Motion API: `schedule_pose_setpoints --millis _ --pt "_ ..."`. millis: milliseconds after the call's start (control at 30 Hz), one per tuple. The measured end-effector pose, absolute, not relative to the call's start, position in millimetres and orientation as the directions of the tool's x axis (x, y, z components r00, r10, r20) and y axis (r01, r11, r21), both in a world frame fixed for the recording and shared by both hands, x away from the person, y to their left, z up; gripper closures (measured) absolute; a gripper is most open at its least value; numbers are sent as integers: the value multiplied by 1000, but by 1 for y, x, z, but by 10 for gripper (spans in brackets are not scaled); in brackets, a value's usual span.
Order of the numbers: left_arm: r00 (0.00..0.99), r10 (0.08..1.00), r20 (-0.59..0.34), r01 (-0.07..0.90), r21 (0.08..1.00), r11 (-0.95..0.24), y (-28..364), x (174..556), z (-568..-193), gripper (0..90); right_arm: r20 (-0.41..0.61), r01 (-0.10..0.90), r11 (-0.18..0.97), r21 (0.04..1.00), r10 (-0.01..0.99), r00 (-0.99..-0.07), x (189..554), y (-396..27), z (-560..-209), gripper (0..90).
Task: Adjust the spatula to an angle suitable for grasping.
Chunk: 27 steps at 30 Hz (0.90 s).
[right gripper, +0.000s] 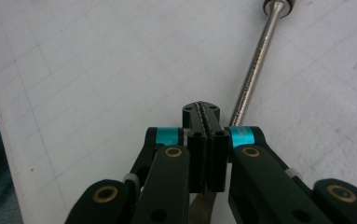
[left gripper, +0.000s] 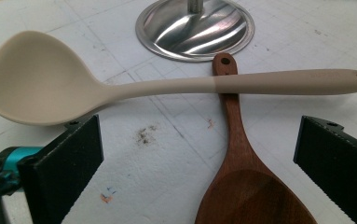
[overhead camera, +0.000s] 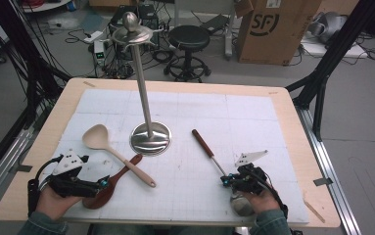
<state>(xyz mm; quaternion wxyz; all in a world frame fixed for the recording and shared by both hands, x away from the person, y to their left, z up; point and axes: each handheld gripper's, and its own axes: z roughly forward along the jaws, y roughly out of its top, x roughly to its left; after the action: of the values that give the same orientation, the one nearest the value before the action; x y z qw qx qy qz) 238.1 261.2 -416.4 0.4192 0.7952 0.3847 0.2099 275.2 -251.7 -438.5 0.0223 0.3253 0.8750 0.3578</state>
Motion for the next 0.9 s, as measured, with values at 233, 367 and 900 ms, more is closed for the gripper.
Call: schedule_pose_setpoints --millis 233,367,900 --pt "614 789 10 437 828 -351 261 238 -417 20 194 567 514 644 607 -771 277 -259 -438 894" --pt "614 789 10 437 829 -350 261 238 -417 19 190 568 505 650 616 -765 279 -263 -438 894" --pt "618 786 12 435 827 -355 260 239 -417 20 176 555 482 678 627 -759 281 -264 -430 894"
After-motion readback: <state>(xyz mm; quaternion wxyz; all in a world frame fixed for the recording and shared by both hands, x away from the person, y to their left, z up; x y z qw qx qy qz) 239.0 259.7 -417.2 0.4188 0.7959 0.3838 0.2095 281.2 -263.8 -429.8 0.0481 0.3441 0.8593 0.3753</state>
